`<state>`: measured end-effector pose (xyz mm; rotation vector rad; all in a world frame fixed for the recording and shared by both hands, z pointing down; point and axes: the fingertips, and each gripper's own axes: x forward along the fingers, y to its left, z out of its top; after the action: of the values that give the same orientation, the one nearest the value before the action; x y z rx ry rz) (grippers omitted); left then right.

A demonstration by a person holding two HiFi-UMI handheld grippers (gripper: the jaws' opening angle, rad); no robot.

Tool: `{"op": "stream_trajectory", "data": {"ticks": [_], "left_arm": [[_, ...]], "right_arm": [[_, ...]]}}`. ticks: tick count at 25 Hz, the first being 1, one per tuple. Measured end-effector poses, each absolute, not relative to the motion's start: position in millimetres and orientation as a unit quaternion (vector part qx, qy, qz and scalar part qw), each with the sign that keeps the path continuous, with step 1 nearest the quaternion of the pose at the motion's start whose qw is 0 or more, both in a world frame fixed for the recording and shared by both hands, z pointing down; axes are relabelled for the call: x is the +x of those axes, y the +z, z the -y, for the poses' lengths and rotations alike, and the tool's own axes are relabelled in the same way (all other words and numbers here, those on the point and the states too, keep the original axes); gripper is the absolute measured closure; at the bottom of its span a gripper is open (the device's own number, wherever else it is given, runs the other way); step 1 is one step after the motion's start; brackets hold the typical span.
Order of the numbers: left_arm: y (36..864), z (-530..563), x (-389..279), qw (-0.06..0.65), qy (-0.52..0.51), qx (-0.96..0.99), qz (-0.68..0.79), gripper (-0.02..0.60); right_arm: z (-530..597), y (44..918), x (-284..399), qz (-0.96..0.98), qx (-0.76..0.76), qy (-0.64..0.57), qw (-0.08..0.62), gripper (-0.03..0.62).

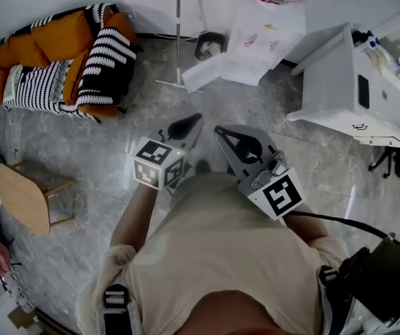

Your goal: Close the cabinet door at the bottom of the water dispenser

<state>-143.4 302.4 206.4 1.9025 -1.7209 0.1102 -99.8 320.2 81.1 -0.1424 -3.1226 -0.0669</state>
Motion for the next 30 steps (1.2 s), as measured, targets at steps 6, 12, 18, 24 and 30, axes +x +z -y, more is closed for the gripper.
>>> {"op": "stream_trajectory", "data": {"ticks": [6, 12, 18, 24, 30], "left_arm": [[210, -239, -125, 0.287, 0.08, 0.711, 0.637, 0.591], [213, -172, -98, 0.288, 0.116, 0.707, 0.636, 0.591], [219, -126, -88, 0.291, 0.14, 0.681, 0.657, 0.591], [227, -111, -101, 0.29, 0.159, 0.656, 0.678, 0.591], [234, -98, -130, 0.284, 0.167, 0.648, 0.686, 0.591]], "right_arm": [[-257, 94, -70, 0.999, -0.022, 0.025, 0.009, 0.58], [-182, 100, -39, 0.999, -0.017, 0.044, -0.003, 0.58], [-123, 109, -18, 0.997, -0.034, 0.065, 0.005, 0.58], [-100, 110, -20, 0.996, -0.06, 0.066, 0.002, 0.58], [-85, 113, -38, 0.997, -0.058, 0.059, 0.011, 0.58]]}}
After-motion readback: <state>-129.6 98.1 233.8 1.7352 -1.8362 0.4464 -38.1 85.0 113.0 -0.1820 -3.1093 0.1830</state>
